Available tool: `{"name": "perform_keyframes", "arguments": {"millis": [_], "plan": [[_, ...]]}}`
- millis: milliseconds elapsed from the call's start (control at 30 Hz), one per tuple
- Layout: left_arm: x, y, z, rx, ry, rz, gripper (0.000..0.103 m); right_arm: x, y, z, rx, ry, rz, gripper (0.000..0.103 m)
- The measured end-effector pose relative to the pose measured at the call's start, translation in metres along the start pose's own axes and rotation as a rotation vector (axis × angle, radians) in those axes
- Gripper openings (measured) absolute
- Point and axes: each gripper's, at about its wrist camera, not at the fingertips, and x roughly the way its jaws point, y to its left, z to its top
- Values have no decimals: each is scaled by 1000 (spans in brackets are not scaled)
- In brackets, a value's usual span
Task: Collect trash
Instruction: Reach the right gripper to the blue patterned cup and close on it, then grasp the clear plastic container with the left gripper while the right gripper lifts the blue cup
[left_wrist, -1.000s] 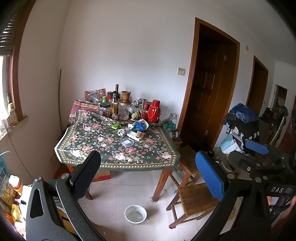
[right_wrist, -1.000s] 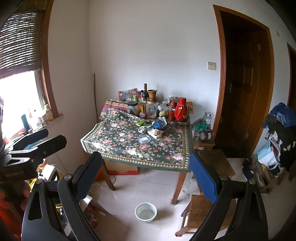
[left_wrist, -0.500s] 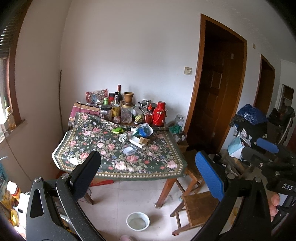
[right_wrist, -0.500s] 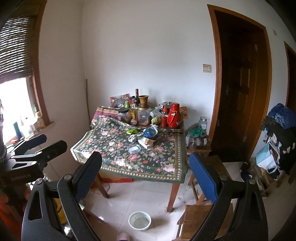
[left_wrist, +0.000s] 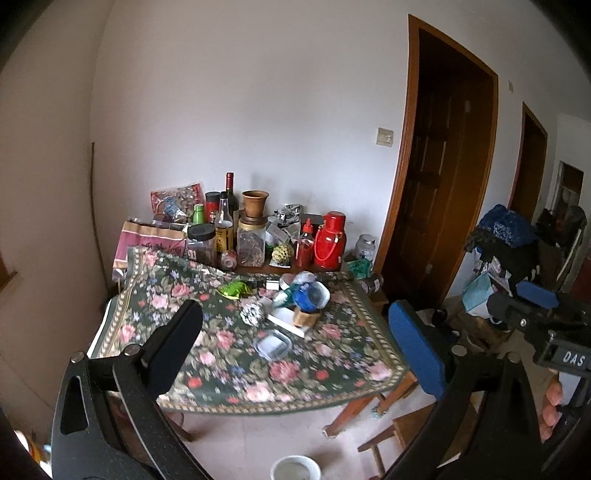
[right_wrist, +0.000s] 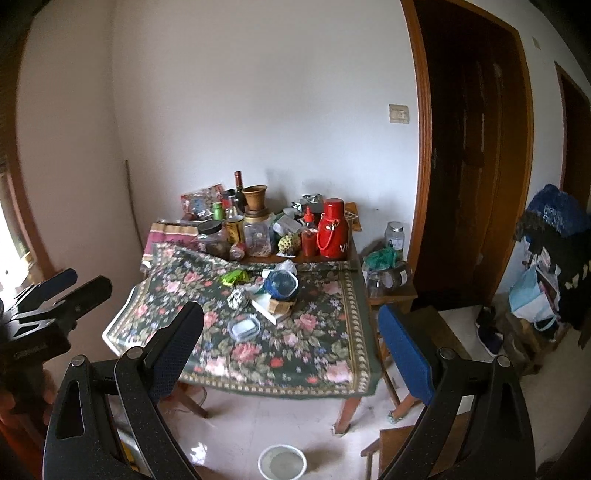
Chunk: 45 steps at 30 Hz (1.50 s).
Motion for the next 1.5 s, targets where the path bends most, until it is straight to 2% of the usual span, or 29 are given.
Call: {"name": "perform_keyframes", "arguments": {"millis": [167,433,700,733,967,1200,1267,1400,1500], "plan": [[40,24,7,23,33,18,91,43,18,15,18,26,-18,94],[114,58,-4,-28,181,32,80,120,24,24,43,141,7,94],[190,73,-31,-109,363,95,76,215,1,23,132,311,99,94],[202,72,-36,-121,388,107,74,226,-4,23,164,375,101,94],[281,73,-72,-215,534,168,71,307,-28,23,218,488,169,94],[337,86,-112,-368,639,197,50,379,-32,7,272,626,240,94],[347,89,-121,-395,659,206,48,392,-32,2,292,650,242,93],[360,94,-135,-469,689,195,33,412,-38,-6,335,684,224,82],[368,94,-141,-501,699,196,31,422,-45,-11,392,711,253,75]]}}
